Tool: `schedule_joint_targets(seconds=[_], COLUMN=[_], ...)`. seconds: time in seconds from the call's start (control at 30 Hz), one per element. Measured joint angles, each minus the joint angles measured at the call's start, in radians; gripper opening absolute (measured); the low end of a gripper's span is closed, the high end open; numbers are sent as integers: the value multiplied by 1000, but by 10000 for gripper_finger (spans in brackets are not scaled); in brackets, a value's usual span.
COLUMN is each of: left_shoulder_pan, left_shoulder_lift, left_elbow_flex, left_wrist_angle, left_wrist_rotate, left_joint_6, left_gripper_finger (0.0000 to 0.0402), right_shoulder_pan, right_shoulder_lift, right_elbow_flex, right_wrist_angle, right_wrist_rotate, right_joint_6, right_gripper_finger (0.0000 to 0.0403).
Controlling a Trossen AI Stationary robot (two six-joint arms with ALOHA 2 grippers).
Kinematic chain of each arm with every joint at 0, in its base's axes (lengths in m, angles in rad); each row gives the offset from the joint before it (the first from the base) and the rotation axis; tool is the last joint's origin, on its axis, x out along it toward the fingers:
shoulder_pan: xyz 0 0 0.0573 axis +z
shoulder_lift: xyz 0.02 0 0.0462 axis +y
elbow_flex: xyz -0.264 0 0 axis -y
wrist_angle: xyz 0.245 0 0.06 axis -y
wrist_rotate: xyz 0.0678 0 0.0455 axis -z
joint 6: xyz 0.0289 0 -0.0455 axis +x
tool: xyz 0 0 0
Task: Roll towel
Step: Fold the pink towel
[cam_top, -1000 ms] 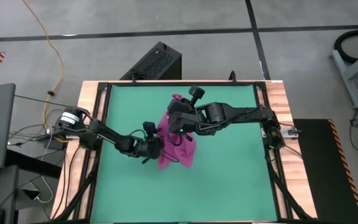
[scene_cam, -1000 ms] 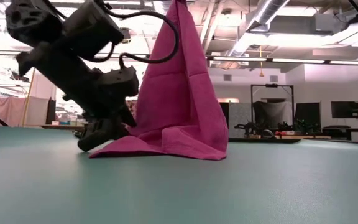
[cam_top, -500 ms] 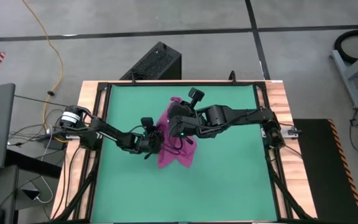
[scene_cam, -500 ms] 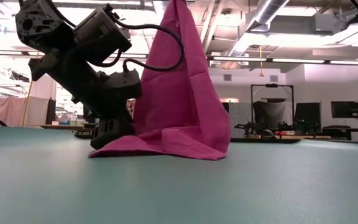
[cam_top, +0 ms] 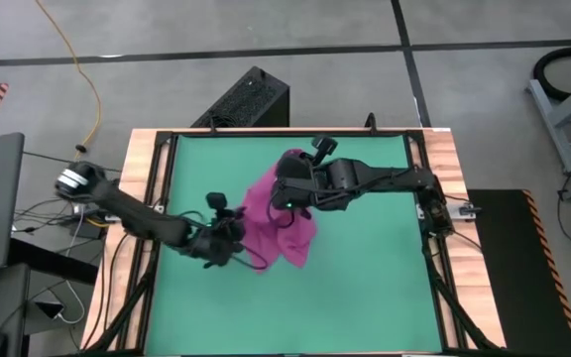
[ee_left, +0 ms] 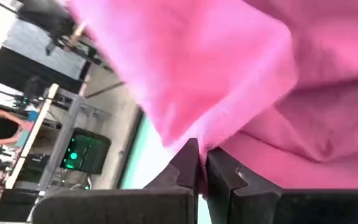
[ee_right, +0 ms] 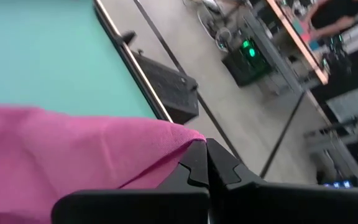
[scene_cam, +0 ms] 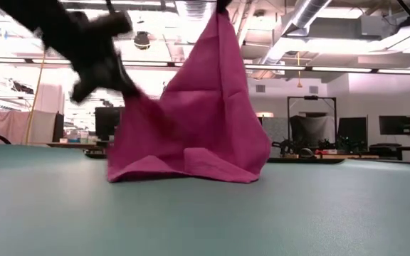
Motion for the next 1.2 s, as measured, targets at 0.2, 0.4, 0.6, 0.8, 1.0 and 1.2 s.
schedule_joint_targets(seconds=[0.2,0.4,0.6,0.8,1.0,1.2], left_shoulder_pan=[-108,-172,-225,-281,-344,-378], left_shoulder_lift=[-231,-407,-513,-547,-522,-506], left_elbow_flex=[103,209,277,355,435,484], left_wrist_angle=[-218,-324,-363,-359,-240,-224], left_wrist_rotate=[-116,-167,-125,-11,139,82], left_joint_6=[-66,-71,-170,-234,-270,-259], left_gripper_finger=[0,0,0,0,0,0], right_shoulder_pan=[-17,21,104,211,316,358], right_shoulder_lift=[-7,-63,-133,-178,-199,-216], right_elbow_flex=[0,-1,0,0,1,0], right_wrist_angle=[-122,-122,-124,-125,-119,-118], right_wrist_rotate=[-26,-55,-54,-20,66,131], right_joint_6=[110,159,265,310,329,330], right_gripper_finger=[3,2,1,1,1,1])
